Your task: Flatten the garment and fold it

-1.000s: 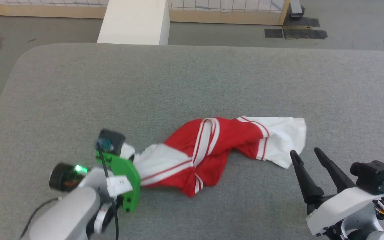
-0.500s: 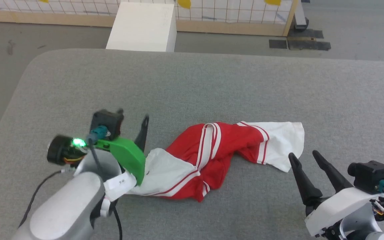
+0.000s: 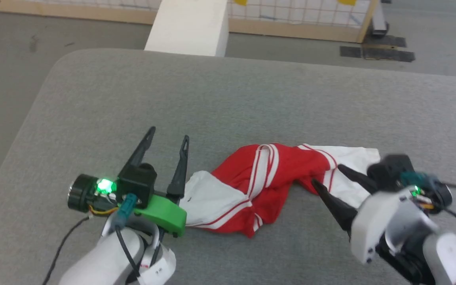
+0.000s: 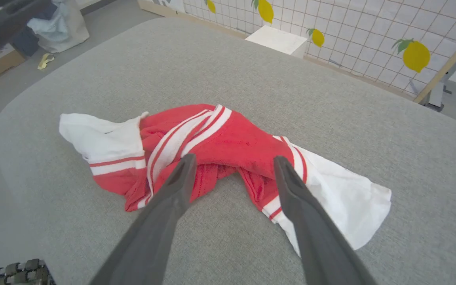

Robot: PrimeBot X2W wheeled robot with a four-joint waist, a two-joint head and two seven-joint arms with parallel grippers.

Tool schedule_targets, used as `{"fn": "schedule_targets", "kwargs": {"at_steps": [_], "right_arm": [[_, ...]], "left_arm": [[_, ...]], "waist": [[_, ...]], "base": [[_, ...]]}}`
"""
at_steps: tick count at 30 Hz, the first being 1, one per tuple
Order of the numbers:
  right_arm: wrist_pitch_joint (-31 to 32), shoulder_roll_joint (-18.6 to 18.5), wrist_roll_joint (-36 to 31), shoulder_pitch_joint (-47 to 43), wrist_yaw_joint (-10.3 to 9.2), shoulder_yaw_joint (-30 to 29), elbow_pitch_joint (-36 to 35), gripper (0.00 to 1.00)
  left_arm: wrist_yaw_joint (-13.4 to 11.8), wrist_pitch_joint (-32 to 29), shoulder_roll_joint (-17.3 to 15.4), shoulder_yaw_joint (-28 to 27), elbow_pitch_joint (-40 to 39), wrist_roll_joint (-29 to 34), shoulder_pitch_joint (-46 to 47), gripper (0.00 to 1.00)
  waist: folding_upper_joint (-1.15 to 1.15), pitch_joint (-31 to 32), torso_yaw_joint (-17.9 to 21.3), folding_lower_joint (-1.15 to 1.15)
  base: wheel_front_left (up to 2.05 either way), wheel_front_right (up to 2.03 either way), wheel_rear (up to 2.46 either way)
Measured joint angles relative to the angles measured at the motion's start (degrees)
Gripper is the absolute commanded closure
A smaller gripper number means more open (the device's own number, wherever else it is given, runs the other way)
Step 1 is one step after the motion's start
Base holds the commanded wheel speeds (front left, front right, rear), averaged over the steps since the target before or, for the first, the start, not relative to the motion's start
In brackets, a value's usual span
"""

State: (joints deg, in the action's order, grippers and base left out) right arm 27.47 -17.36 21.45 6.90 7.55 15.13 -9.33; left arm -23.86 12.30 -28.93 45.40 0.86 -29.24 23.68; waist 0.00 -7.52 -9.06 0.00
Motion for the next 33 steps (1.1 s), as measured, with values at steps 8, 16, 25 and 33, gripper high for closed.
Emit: {"fn": "schedule_targets", "kwargs": {"at_steps": [8, 16, 25, 33], "right_arm": [[7.11, -6.37, 0.68, 14.45, 0.01, 10.16, 10.43, 0.00], [11.46, -8.08, 0.26, 23.08, 0.01, 17.29, 23.53, 0.00], [11.93, -9.00, 1.93, 25.30, 0.01, 19.79, 28.75, 1.00], [7.91, -8.69, 3.11, 25.77, 0.07, 18.47, 30.00, 1.00]], "left_arm": [[0.97, 1.26, 2.65, 1.48, 2.38, -0.18, -1.91, 0.00], [2.65, 1.92, 6.19, 1.58, 3.55, -0.98, -1.86, 0.00], [4.39, 1.99, 7.83, 1.15, 4.41, -2.38, -1.54, 0.00], [5.68, 2.18, 8.61, -1.64, 6.03, -4.42, -1.55, 0.00]], "waist": [[0.00, -2.17, -3.68, 0.00], [0.00, -4.79, -7.59, 0.00], [0.00, -7.36, -10.63, 0.00], [0.00, -7.67, -10.41, -0.01]], "base": [[0.00, 0.00, 0.00], [0.00, 0.00, 0.00], [0.00, 0.00, 0.00], [0.00, 0.00, 0.00]]}}
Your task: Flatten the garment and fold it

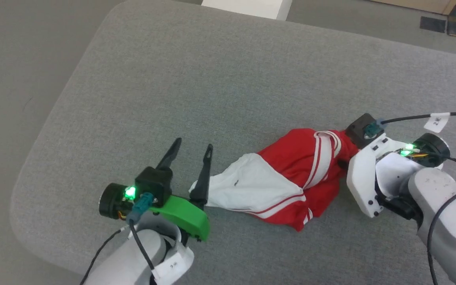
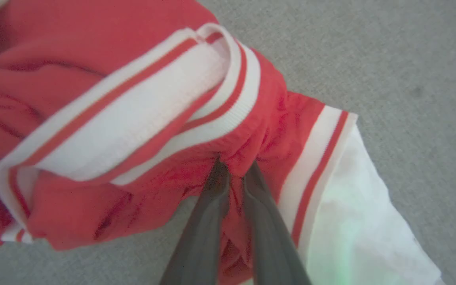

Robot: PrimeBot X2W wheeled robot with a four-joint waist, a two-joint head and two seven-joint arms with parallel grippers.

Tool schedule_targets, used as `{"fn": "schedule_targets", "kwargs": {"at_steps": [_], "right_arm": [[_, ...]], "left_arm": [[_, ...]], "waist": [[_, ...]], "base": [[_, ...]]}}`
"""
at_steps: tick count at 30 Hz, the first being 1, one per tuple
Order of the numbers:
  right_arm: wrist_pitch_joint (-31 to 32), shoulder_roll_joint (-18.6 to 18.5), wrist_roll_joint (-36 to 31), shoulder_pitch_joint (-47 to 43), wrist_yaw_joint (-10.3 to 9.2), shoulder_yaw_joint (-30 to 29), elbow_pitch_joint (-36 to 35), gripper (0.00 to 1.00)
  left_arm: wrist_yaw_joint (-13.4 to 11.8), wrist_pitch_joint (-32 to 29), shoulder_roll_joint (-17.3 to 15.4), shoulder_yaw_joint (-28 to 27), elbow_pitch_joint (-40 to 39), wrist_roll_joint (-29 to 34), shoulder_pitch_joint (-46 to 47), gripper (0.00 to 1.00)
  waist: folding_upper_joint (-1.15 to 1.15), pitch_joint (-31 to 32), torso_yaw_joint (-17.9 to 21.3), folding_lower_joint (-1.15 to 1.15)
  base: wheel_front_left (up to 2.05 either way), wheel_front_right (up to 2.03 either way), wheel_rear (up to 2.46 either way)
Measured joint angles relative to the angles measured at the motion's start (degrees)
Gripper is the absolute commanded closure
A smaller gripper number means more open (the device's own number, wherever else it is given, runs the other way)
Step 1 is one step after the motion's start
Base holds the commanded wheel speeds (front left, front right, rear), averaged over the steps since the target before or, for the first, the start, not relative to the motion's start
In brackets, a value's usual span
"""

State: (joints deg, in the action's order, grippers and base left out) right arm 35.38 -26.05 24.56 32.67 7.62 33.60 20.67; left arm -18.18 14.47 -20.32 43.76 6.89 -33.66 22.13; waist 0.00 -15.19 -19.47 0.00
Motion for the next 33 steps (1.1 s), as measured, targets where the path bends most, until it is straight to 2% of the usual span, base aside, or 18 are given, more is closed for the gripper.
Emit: {"fn": "schedule_targets", "kwargs": {"at_steps": [8, 17, 22, 27, 33], "right_arm": [[-1.67, -1.47, 2.19, -1.61, -0.02, -4.95, -2.97, 1.00], [-3.31, -4.92, 1.42, -7.99, -0.04, -16.41, -11.50, 1.00], [1.24, -5.34, 0.23, -15.71, -0.05, -21.75, -17.11, 1.00], [2.96, -4.88, -1.46, -27.24, -0.05, -23.09, -22.59, 1.00], [2.87, -2.34, -2.35, -36.51, -0.05, -20.52, -25.40, 1.00]], "left_arm": [[0.24, 0.21, -0.81, -4.20, 0.02, -0.22, -0.54, 0.00], [0.29, 0.25, -1.81, -6.03, -0.30, -0.19, -2.45, 0.00], [0.23, 0.25, -1.97, -5.98, -0.57, -0.19, -3.70, 0.00], [0.22, 0.22, -2.05, -5.69, -0.93, -0.19, -4.16, 0.00], [0.40, -0.38, -2.34, -5.15, -1.29, -0.19, -4.16, 0.00]], "waist": [[0.00, 2.77, 2.37, 0.00], [0.00, 6.46, 5.61, 0.00], [0.00, 7.96, 7.48, 0.00], [0.00, 8.79, 8.94, 0.00], [0.00, 8.94, 9.94, 0.00]], "base": [[0.00, 0.00, 0.00], [0.00, 0.00, 0.00], [0.00, 0.00, 0.00], [0.00, 0.00, 0.00], [0.00, 0.00, 0.00]]}}
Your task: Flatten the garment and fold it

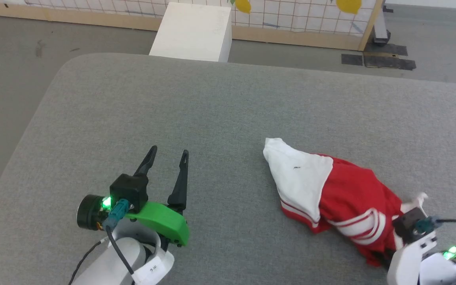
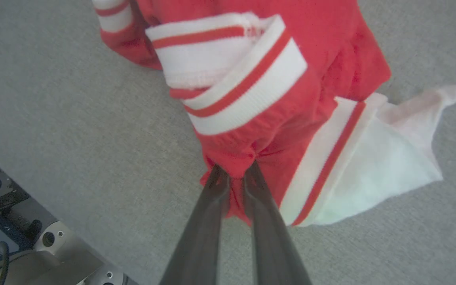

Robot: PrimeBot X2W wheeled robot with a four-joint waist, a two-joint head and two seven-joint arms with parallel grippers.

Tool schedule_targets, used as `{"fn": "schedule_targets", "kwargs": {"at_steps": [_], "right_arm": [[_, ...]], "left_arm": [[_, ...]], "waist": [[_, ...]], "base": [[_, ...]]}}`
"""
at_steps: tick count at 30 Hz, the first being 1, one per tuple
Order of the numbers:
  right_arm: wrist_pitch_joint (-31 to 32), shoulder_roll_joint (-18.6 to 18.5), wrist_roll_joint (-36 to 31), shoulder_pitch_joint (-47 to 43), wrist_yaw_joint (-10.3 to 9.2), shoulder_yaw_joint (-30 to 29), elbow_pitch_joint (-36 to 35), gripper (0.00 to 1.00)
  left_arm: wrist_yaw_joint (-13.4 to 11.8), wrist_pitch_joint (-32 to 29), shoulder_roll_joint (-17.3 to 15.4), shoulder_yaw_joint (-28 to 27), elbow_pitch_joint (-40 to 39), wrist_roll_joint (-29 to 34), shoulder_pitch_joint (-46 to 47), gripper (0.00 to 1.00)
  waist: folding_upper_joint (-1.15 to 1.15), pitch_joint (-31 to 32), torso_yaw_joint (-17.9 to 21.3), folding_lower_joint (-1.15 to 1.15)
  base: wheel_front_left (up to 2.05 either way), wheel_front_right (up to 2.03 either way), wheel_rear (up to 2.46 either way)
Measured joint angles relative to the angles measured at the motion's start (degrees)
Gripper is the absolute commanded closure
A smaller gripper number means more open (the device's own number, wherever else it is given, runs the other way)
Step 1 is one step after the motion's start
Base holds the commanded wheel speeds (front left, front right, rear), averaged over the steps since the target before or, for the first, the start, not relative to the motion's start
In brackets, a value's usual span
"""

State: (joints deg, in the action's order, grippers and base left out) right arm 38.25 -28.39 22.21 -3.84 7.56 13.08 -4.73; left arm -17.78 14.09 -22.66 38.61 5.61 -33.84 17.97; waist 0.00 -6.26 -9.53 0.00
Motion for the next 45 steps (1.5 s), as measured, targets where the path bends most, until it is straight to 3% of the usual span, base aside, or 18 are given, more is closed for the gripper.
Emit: {"fn": "schedule_targets", "kwargs": {"at_steps": [1, 3, 8, 15, 22, 29, 33, 39, 45], "right_arm": [[0.00, 0.34, -0.05, -0.40, 0.00, 0.53, 0.00, 1.00], [-0.77, 0.80, -0.05, -0.94, 0.00, 0.85, 0.10, 0.00], [-3.04, 2.50, 2.10, 0.19, 0.00, -0.99, -1.36, 0.00], [-8.91, 5.86, 5.73, 3.93, 0.00, -9.22, -7.94, 0.00], [-23.10, 12.92, 4.01, 3.78, -0.01, -15.38, -7.40, 0.00], [-36.56, 20.49, -5.11, 1.54, -0.01, -20.18, -3.86, 0.00], [-38.05, 23.68, -8.23, -0.47, -0.01, -22.06, -2.20, 0.00], [-37.78, 24.70, -8.77, -0.88, -0.01, -22.83, -1.83, 0.00], [-37.21, 25.16, -9.10, -0.32, -0.01, -21.67, -2.00, 0.00]], "left_arm": [[0.01, -0.33, -0.15, 0.09, 0.00, 0.00, 0.01, 0.00], [0.08, -0.52, -0.48, 0.36, -0.01, 0.00, 0.01, 0.00], [0.10, -1.45, -0.62, 0.88, -0.32, 0.00, 0.02, 0.00], [0.04, -2.00, -0.58, 0.97, -0.92, -0.22, 0.04, 0.00], [0.00, -2.96, -0.21, 1.11, -2.55, -0.68, 0.40, 0.00], [0.96, -6.26, -0.16, 2.70, -3.36, -1.21, 1.03, 0.00], [3.11, -12.91, -0.56, 6.16, -4.63, -1.51, 2.71, 0.00], [6.59, -32.87, -0.31, 13.66, -6.58, -3.75, 8.90, 0.00], [5.35, -46.36, 3.99, 15.73, -6.89, -5.42, 16.05, 0.00]], "waist": [[0.00, 0.01, 0.14, 0.00], [0.00, 0.07, 0.43, 0.00], [0.00, 0.56, 1.16, 0.00], [0.00, 1.57, 2.87, 0.00], [0.00, 0.27, 4.23, 0.00], [0.00, -1.66, 5.35, 0.00], [0.00, -2.50, 5.99, 0.00], [0.00, -4.16, 6.72, 0.00], [0.00, -6.07, 8.36, 0.00]], "base": [[0.00, 0.00, 0.00], [0.00, 0.00, 0.00], [0.00, 0.00, 0.00], [0.00, 0.00, 0.00], [0.00, 0.00, 0.00], [0.00, 0.00, 0.00], [0.00, 0.00, 0.00], [0.00, 0.00, 0.00], [0.00, 0.00, 0.00]]}}
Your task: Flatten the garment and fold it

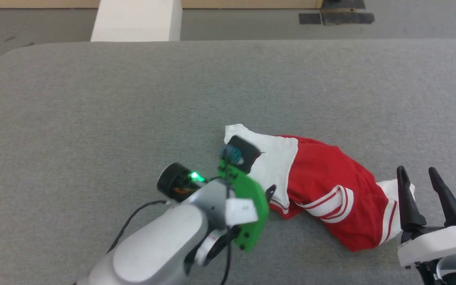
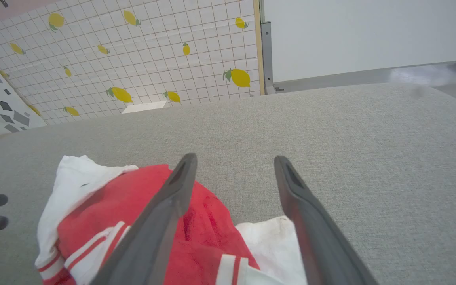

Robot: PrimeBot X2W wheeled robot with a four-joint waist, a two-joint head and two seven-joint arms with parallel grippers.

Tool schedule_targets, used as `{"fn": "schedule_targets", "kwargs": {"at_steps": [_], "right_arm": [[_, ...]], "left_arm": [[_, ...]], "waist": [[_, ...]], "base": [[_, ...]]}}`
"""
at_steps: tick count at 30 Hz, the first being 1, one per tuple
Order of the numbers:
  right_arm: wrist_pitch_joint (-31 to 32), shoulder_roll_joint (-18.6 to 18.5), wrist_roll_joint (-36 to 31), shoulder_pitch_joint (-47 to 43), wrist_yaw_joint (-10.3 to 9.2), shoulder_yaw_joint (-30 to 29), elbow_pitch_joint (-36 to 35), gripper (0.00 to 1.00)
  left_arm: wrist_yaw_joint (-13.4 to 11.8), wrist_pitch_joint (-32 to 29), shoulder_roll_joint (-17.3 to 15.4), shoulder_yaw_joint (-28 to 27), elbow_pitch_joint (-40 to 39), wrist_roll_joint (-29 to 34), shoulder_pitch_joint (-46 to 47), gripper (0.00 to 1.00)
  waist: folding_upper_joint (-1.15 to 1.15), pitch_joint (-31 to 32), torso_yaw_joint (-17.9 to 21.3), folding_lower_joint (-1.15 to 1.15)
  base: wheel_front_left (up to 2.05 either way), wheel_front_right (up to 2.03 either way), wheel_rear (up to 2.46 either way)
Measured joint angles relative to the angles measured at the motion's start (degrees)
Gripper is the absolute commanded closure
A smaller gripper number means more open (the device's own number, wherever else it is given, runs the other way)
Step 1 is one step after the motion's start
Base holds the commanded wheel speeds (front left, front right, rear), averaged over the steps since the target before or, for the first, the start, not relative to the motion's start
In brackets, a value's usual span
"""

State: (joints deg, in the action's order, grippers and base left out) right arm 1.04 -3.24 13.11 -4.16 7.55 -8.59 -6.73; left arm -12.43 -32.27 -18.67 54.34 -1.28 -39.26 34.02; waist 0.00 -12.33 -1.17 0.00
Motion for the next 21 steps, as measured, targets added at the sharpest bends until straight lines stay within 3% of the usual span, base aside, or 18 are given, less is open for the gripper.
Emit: {"fn": "schedule_targets", "kwargs": {"at_steps": [11, 21], "right_arm": [[-0.57, 0.14, 0.00, 1.88, 0.00, 1.27, 1.10, 0.00], [-1.60, 0.16, 0.01, 2.86, 0.00, 1.55, 3.49, 0.00]], "left_arm": [[-2.33, -8.37, 4.46, -0.78, 6.59, -1.15, 8.78, 0.00], [-2.32, -9.84, 4.65, 0.36, 10.89, -1.01, 10.68, 0.00]], "waist": [[0.00, -3.69, 4.87, 0.00], [0.00, -6.31, 7.95, 0.00]], "base": [[0.00, 0.00, 0.00], [0.00, 0.00, 0.00]]}}
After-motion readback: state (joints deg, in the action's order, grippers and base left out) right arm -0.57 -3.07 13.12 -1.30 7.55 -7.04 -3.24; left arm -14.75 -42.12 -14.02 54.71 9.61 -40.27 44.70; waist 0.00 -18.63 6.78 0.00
